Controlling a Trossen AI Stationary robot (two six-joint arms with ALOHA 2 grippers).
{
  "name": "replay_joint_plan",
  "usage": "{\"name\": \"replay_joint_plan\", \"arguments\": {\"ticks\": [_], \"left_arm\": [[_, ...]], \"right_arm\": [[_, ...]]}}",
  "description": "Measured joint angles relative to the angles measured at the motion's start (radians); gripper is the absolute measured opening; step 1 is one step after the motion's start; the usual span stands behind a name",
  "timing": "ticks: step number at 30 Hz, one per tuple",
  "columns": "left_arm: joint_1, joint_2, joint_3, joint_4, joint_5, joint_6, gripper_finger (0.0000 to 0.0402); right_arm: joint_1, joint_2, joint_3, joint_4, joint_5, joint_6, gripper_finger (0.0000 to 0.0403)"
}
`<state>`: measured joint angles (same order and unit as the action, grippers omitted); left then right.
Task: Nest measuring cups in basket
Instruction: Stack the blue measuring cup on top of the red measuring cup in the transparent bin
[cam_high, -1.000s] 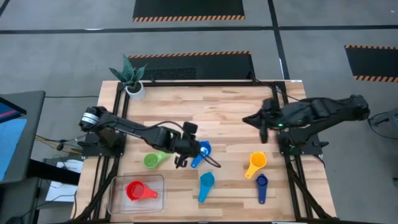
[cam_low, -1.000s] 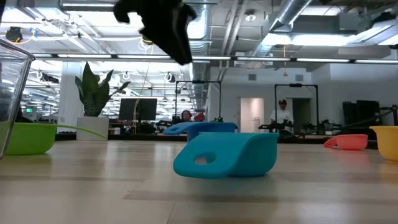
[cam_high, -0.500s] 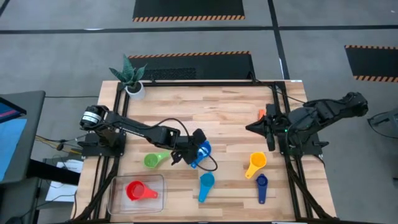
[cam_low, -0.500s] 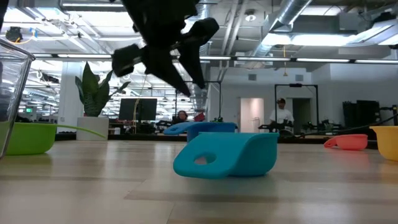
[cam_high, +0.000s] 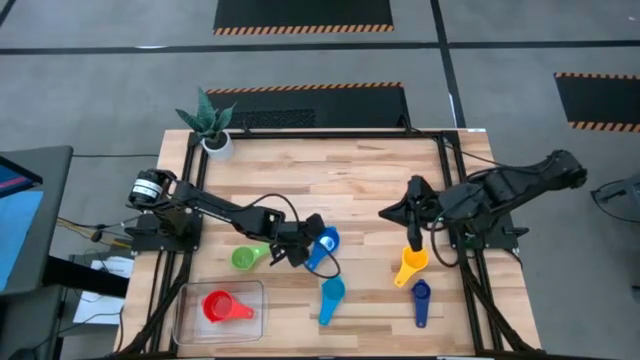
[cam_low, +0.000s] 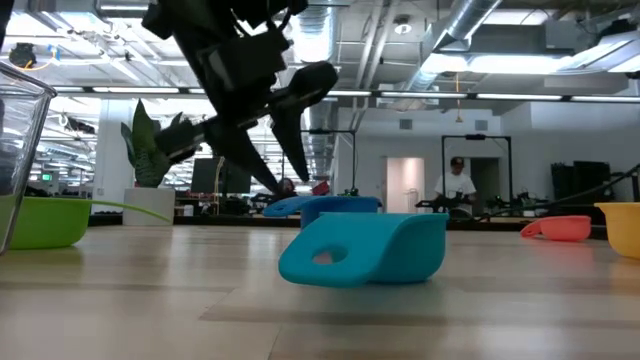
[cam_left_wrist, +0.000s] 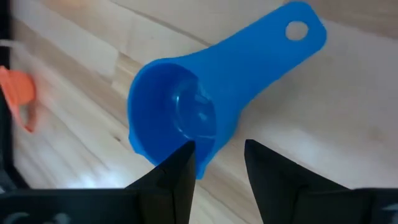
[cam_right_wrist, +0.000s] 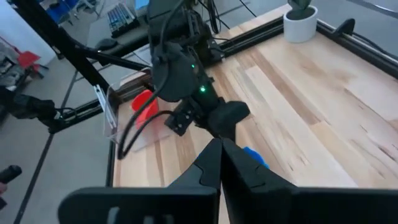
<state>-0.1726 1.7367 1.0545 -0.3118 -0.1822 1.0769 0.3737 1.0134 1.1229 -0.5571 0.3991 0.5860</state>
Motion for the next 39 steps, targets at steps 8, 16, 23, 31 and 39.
{"name": "replay_joint_plan", "arguments": {"ticks": [8,16,23,31,39], "left_arm": [[0.018,0.024,-0.016,0.066,-0.005,0.031,0.013],[0.016,0.112,0.007,0.116,-0.095,0.112,0.0129],[0.01,0.143,0.073,0.056,-0.148,0.058,0.011],[0.01,0.146,0.229,-0.306,-0.11,-0.279,0.0009],[-0.013,0.148,0.514,-0.724,-0.21,-0.721,0.0003]], "right_arm": [[0.0,0.023,0.0,0.064,-0.007,-0.001,0.0021],[0.019,0.014,0.0,0.087,-0.007,-0.001,0.0026],[0.055,0.013,0.0,0.085,-0.007,-0.003,0.0021],[0.066,0.015,0.0,0.079,-0.006,-0.009,0.0026],[0.063,0.015,0.0,0.079,0.006,-0.02,0.0021]]}}
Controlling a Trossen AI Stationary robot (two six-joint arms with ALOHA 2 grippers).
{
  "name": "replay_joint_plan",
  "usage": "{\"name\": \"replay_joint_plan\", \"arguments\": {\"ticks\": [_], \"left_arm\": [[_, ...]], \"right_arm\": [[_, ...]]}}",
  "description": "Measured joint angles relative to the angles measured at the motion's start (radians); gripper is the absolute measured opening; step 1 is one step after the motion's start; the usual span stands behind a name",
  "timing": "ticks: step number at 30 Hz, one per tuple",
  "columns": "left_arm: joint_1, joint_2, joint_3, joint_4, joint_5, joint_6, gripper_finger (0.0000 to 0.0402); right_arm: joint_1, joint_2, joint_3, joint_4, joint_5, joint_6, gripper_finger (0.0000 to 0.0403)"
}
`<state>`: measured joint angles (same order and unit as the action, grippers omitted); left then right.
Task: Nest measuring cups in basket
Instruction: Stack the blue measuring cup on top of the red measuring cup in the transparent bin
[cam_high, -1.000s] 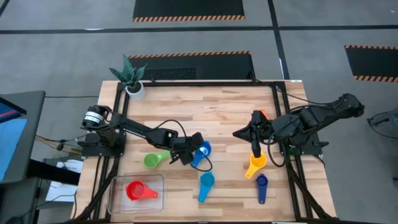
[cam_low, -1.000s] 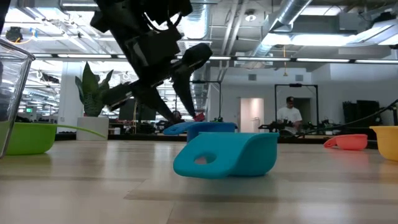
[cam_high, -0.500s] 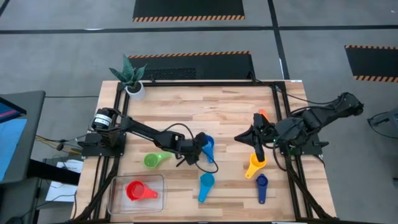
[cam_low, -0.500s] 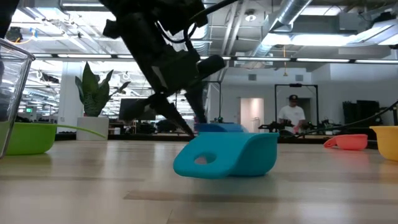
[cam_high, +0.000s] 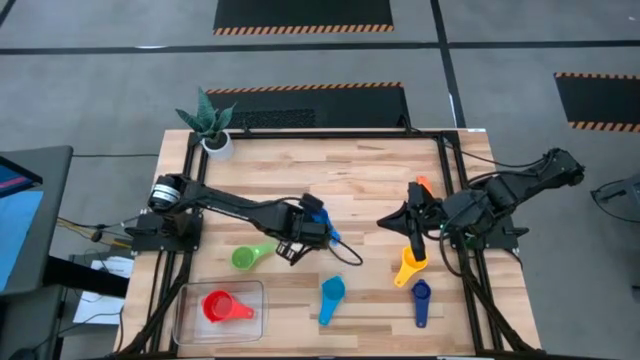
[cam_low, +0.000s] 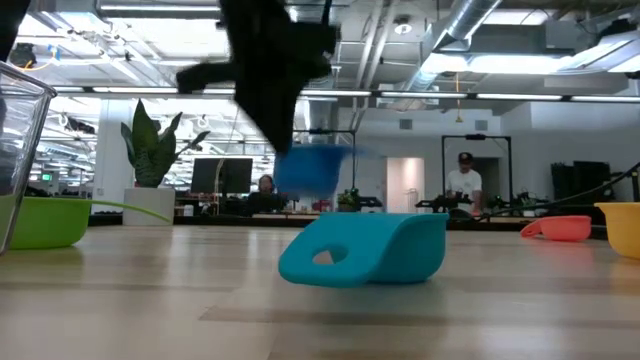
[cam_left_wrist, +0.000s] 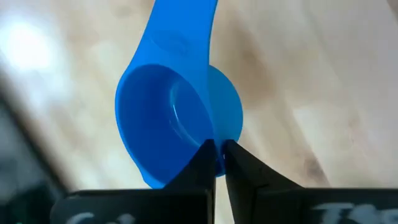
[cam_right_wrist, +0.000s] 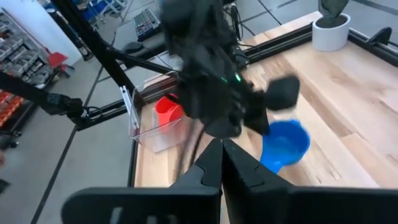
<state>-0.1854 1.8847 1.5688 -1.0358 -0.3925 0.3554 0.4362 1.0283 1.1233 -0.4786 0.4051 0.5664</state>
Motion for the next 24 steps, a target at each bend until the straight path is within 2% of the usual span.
{"name": "replay_joint_plan", "arguments": {"ticks": [5,8,9,11,14,24], "left_arm": [[-0.036,0.0,0.251,-0.332,-0.02,-0.305,0.0002],[-0.072,-0.001,0.373,-0.532,0.01,-0.544,0.0002],[-0.088,-0.004,0.398,-0.549,0.025,-0.632,0.0001],[-0.135,-0.035,0.405,-0.511,0.059,-0.793,0.0001],[-0.239,-0.063,0.409,-0.513,0.056,-0.967,0.0001],[-0.614,-0.064,0.321,-0.53,0.093,-1.369,0.0]], "right_arm": [[0.003,0.0,0.0,-0.001,0.001,0.0,0.0024],[0.009,0.0,0.0,-0.001,0.001,0.001,0.0026],[0.009,0.0,0.0,-0.002,0.001,0.001,0.0026],[0.009,0.0,0.0,-0.002,0.001,0.001,0.0025],[0.009,0.007,0.0,-0.007,0.001,0.001,0.0022],[-0.005,0.049,0.0,-0.016,0.001,0.002,0.0027]]}}
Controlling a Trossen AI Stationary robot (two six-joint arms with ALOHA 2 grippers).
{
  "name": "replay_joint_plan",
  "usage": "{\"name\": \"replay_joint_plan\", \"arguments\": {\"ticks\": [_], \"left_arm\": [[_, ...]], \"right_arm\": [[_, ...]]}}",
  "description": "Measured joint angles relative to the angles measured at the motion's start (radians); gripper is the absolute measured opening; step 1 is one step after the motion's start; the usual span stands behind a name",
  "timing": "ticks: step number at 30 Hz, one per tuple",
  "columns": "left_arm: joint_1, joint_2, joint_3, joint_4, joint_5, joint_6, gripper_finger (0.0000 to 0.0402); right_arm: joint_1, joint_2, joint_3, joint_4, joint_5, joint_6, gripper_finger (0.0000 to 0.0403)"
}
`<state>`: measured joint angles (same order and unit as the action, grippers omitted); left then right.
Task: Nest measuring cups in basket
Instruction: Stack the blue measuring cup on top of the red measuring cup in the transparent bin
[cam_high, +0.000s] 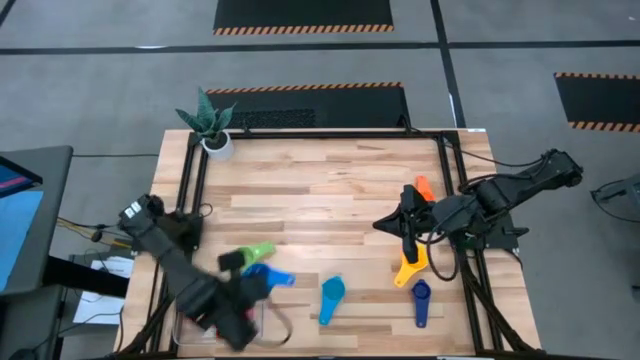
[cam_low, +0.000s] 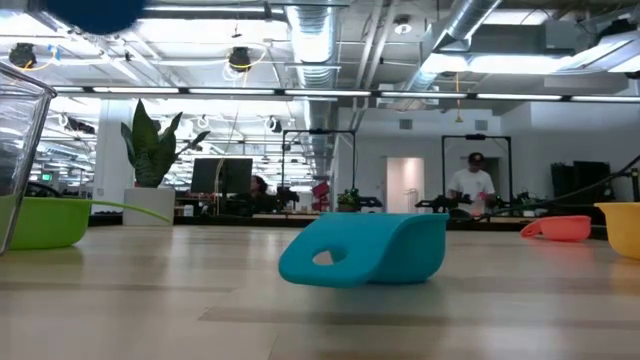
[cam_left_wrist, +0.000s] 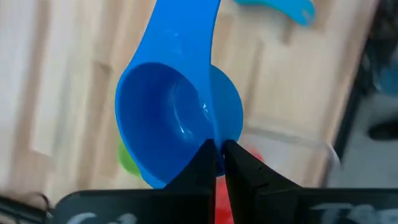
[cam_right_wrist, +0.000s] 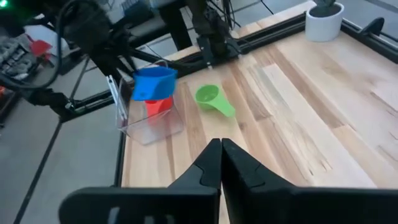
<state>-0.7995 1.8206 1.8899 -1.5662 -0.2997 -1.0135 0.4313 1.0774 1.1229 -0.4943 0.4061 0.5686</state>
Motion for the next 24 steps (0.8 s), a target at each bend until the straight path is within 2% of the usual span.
{"name": "replay_joint_plan", "arguments": {"ticks": [6,9,12,19,24], "left_arm": [[-0.21,-0.001,-0.089,-0.005,0.04,-0.101,0.0],[-0.277,-0.001,-0.121,-0.005,0.063,-0.106,0.0],[-0.31,-0.002,-0.154,-0.006,0.128,-0.101,0.0],[-0.328,-0.001,-0.288,-0.005,0.144,0.051,0.0],[-0.329,-0.001,-0.349,0.005,0.164,0.062,0.0]], "right_arm": [[-0.002,0.049,0.0,0.006,0.0,0.002,0.0026],[-0.002,0.081,0.0,0.013,0.0,0.047,0.0023],[-0.002,0.111,0.0,0.013,0.0,0.107,0.0023],[-0.002,0.168,0.0,0.049,-0.001,0.115,0.0027],[-0.002,0.183,0.0,0.087,-0.006,0.116,0.0028]]}}
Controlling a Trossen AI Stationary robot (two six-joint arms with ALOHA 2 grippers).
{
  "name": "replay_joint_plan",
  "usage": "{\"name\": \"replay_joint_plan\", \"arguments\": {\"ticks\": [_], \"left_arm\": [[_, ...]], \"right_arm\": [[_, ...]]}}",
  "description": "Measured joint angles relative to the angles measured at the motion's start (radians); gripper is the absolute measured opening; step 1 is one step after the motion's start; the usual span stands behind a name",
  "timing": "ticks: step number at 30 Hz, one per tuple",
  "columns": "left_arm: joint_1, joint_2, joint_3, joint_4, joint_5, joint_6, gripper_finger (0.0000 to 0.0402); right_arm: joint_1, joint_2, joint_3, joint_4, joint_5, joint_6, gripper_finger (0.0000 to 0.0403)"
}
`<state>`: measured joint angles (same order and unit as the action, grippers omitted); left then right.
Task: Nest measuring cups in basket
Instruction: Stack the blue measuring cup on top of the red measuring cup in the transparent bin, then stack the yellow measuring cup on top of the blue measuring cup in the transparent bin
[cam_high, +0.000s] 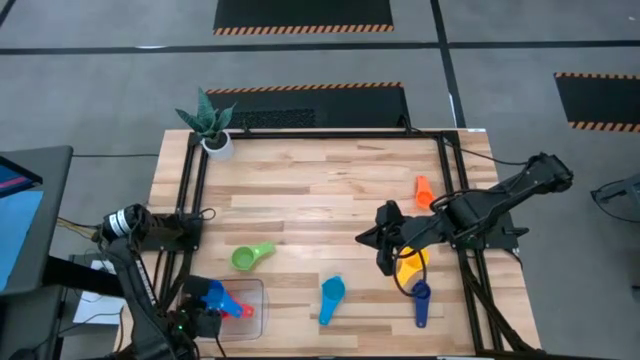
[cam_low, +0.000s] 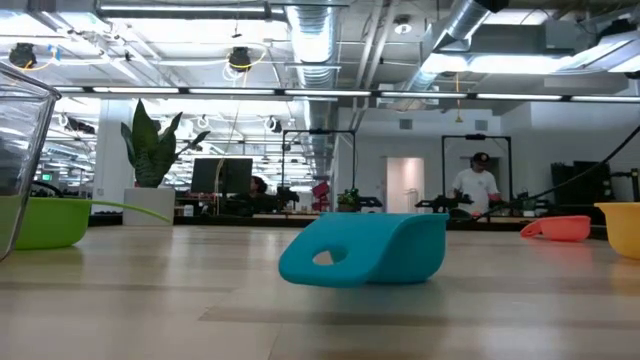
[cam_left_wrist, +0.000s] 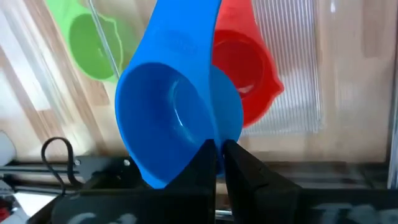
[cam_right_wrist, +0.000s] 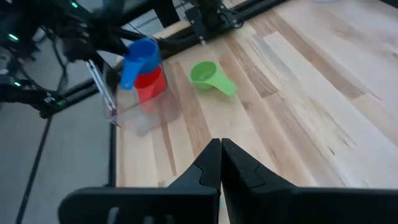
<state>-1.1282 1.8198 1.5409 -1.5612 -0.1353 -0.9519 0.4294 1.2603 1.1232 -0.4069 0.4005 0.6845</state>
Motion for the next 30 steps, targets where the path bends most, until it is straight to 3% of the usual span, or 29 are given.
{"name": "replay_joint_plan", "arguments": {"ticks": [10,18,30], "left_arm": [[0.002,0.0,0.0,0.094,-0.003,0.055,0.0008],[0.002,0.0,-0.006,0.106,-0.055,-0.042,0.0031],[0.002,0.0,-0.056,0.131,0.019,-0.047,0.0033]], "right_arm": [[0.0,0.003,0.0,0.013,0.001,-0.001,0.0028],[0.0,0.003,0.0,0.012,0.018,-0.004,0.0028],[0.0,0.003,0.0,0.01,0.019,-0.003,0.0028]]}}
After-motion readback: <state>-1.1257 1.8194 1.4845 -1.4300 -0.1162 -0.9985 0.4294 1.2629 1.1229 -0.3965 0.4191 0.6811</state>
